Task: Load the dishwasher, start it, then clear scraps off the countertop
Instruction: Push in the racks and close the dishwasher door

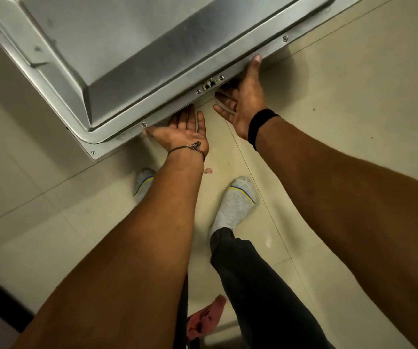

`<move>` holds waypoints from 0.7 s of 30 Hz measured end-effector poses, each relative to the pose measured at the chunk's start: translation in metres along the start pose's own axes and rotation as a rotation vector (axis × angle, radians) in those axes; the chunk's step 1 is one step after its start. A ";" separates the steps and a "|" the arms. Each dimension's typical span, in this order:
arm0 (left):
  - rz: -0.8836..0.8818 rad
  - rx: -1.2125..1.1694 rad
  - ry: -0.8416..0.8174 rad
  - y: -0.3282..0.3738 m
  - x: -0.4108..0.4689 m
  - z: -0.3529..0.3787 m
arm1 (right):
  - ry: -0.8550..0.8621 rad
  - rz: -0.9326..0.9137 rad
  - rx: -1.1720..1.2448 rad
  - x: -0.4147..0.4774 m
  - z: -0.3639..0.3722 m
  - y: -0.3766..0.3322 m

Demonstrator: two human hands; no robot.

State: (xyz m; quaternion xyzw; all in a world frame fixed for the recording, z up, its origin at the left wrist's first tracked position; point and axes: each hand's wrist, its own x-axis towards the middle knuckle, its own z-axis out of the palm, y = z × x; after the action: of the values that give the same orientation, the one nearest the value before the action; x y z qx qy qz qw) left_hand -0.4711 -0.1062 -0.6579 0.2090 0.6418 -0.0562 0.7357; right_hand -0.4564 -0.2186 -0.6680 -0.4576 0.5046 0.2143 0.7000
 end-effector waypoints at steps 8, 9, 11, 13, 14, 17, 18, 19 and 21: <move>-0.032 0.009 0.017 0.008 -0.017 0.005 | 0.004 0.052 0.072 -0.028 0.011 -0.020; -0.036 0.011 0.015 0.010 -0.024 0.004 | 0.010 0.055 0.077 -0.035 0.011 -0.023; -0.034 0.009 0.016 0.012 -0.042 0.004 | 0.017 0.063 0.089 -0.049 0.011 -0.027; -0.037 0.011 0.021 0.016 -0.067 0.006 | 0.014 0.071 0.108 -0.067 0.011 -0.033; -0.038 0.013 0.023 0.018 -0.082 0.008 | 0.010 0.073 0.113 -0.078 0.011 -0.038; -0.028 0.003 0.027 0.030 -0.129 0.016 | 0.005 0.087 0.117 -0.119 0.016 -0.062; -0.024 0.002 0.032 0.036 -0.148 0.020 | 0.002 0.088 0.116 -0.135 0.019 -0.070; -0.019 0.005 0.032 0.043 -0.171 0.024 | -0.004 0.088 0.116 -0.154 0.022 -0.081; -0.010 0.007 0.029 0.054 -0.214 0.035 | -0.010 0.086 0.138 -0.188 0.029 -0.103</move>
State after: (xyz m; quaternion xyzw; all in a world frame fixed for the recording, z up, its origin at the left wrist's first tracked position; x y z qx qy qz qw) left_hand -0.4565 -0.1099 -0.4350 0.2091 0.6533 -0.0591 0.7252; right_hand -0.4379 -0.2133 -0.4525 -0.3853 0.5337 0.2112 0.7226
